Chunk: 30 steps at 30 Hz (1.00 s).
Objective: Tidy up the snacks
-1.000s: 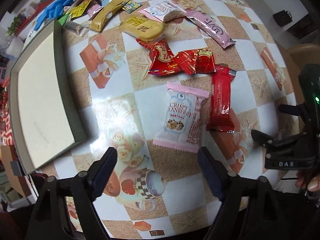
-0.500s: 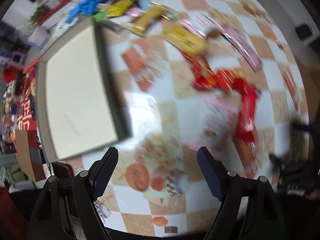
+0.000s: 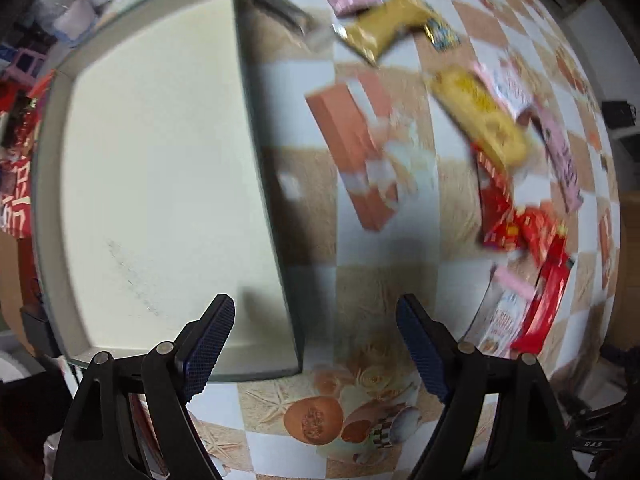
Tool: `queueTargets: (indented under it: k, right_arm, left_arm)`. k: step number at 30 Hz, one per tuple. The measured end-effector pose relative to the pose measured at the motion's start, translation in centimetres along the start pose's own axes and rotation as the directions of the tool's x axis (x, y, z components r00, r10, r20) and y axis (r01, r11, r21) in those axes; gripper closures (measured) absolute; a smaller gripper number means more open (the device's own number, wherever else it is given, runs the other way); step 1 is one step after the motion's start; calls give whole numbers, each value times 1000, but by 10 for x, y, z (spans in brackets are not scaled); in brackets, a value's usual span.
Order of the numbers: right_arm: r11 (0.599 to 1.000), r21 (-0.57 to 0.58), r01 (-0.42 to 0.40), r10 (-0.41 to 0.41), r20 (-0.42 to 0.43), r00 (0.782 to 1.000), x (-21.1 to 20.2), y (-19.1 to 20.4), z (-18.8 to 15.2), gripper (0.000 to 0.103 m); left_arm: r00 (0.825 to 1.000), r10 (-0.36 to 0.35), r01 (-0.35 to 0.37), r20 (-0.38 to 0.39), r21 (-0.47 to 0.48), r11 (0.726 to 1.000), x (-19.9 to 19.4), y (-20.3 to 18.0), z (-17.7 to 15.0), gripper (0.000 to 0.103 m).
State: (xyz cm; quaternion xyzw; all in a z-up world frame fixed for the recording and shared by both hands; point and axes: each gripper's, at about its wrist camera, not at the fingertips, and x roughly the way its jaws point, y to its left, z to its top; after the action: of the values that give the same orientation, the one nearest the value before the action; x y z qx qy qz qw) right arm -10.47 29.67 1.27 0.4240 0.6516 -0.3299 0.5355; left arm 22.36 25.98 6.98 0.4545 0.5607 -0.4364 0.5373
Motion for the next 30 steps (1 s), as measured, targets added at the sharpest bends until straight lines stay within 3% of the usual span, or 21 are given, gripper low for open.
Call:
queueTargets:
  k: [2, 8, 12, 15, 18, 23, 24, 26, 27, 30]
  right_arm:
    - [1000, 26, 12, -12, -13, 1000, -8, 6, -5, 0]
    - [996, 75, 52, -47, -63, 997, -22, 23, -1, 0]
    - [995, 72, 69, -62, -94, 994, -24, 39, 6, 0]
    - [994, 55, 94, -89, -83, 993, -31, 53, 13, 0]
    - [993, 69, 100, -95, -73, 993, -40, 66, 18, 0]
    - [991, 69, 118, -112, -91, 990, -46, 79, 24, 0]
    - [991, 61, 120, -114, -93, 989, -49, 79, 26, 0]
    - [991, 42, 126, -121, -99, 988, -51, 84, 28, 0]
    - [991, 36, 127, -123, -103, 987, -54, 81, 26, 0]
    - [991, 34, 128, -123, -115, 986, -55, 79, 13, 0]
  left_arm:
    - [1000, -8, 9, -27, 39, 999, 16, 1, -5, 16]
    - [997, 41, -53, 63, 209, 976, 27, -11, -34, 0]
    - [984, 54, -81, 167, 158, 984, 24, -2, -31, 0]
    - [961, 34, -55, 273, 69, 996, 20, 4, -21, 0]
    - [952, 43, -46, 305, 3, 999, 30, 11, -2, 0]
    - [886, 55, -68, 460, 12, 998, 34, -11, -5, 0]
    - [868, 47, -66, 495, 21, 998, 35, -12, -8, 0]
    - [807, 28, -65, 589, 41, 997, 35, -7, -19, 0]
    - [790, 21, -65, 613, 50, 997, 37, -8, -20, 0]
    - [790, 18, -62, 613, 50, 997, 29, -10, -27, 0]
